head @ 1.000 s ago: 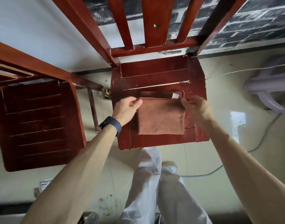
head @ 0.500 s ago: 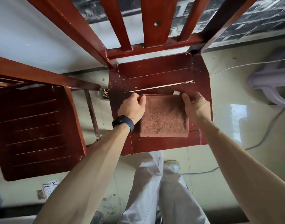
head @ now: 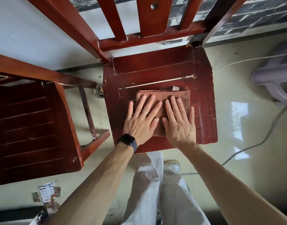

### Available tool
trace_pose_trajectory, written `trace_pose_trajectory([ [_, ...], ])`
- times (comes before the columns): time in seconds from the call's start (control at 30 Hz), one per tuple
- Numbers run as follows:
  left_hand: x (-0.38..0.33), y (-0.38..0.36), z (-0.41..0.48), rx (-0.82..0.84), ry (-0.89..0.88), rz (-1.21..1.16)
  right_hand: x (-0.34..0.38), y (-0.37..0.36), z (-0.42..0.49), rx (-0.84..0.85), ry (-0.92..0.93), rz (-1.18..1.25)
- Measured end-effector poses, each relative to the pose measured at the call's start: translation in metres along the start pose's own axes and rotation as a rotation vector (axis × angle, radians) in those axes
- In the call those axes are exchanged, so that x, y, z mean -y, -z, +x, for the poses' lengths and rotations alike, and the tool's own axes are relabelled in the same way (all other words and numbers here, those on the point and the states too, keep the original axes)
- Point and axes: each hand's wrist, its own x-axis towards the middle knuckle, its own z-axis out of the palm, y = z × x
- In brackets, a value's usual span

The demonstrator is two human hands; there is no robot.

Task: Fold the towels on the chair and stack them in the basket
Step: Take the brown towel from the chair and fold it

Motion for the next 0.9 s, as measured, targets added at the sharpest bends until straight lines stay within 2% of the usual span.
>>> trace_pose_trajectory([
  [0.1, 0.014, -0.008, 0.002, 0.030, 0.047, 0.005, -0.012, -0.009, 0.000, 0.002, -0.084, -0.033],
  [0.17, 0.015, -0.010, 0.000, 0.021, 0.144, -0.037, -0.006, -0.008, -0.002, -0.011, -0.204, 0.016],
  [0.23, 0.011, -0.008, -0.003, -0.008, 0.306, -0.114, 0.002, -0.004, -0.006, -0.058, -0.394, 0.142],
  [0.3, 0.006, 0.001, -0.006, -0.110, 0.468, -0.250, 0.003, 0.005, -0.006, -0.128, -0.583, 0.322],
  [0.37, 0.003, 0.016, -0.003, -0.160, 0.639, -0.520, -0.002, 0.022, 0.001, -0.136, -0.706, 0.525],
  [0.43, 0.006, 0.030, 0.003, -0.087, 0.826, -0.763, -0.009, 0.041, 0.012, -0.020, -0.848, 0.720],
  [0.5, 0.009, 0.041, 0.011, 0.044, 0.946, -0.838, -0.018, 0.053, 0.023, 0.137, -0.953, 0.790],
  [0.57, 0.013, 0.048, 0.018, 0.139, 0.958, -0.838, -0.028, 0.058, 0.030, 0.266, -0.987, 0.849],
  [0.67, 0.020, 0.051, 0.026, 0.257, 0.961, -0.899, -0.037, 0.066, 0.032, 0.353, -0.999, 0.968],
  [0.73, 0.026, 0.054, 0.028, 0.281, 0.965, -0.986, -0.042, 0.070, 0.029, 0.387, -0.956, 0.993],
  [0.9, 0.018, 0.080, 0.017, 0.265, 0.789, -1.103, -0.058, 0.099, 0.000, 0.466, -0.913, 1.252],
])
